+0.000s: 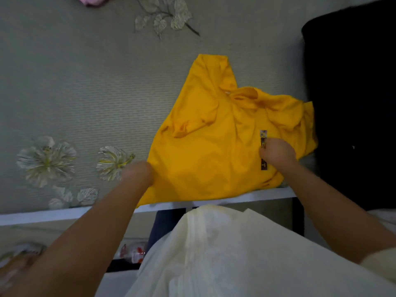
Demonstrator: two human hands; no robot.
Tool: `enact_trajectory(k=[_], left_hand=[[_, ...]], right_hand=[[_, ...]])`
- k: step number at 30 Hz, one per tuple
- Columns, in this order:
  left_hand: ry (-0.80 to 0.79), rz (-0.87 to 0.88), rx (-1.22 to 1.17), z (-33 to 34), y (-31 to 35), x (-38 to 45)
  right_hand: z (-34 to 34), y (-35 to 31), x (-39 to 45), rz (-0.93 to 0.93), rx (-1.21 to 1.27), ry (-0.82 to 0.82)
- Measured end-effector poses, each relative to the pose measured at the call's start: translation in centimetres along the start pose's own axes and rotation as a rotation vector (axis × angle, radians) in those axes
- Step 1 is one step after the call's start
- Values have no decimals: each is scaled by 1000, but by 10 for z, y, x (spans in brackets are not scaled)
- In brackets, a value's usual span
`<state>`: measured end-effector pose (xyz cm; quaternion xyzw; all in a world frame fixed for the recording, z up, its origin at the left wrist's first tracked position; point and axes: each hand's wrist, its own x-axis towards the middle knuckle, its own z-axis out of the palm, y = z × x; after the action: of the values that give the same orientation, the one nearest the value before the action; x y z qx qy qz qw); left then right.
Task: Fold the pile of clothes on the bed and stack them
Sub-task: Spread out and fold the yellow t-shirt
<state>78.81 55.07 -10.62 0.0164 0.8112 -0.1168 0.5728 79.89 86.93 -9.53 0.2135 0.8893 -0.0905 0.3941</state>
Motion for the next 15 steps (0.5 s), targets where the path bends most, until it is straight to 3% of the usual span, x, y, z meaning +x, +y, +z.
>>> enact_trajectory(k=[3,5,8,12,15], left_hand=[[349,93,-85,-41,32,4],[443,162,-125,-66,55,7],[511,263,-103,-87,81,13],[561,324,-54,-102,85,25],[516,348,7,-115,84,39]], right_hand=[[-23,-22,28,-153,40,242],[-35,-30,52,-186,56,307],[-47,-29,92,-144,61,336],[-56,-21,134,-52,50,251],[-61,-19,130,-251,148,166]])
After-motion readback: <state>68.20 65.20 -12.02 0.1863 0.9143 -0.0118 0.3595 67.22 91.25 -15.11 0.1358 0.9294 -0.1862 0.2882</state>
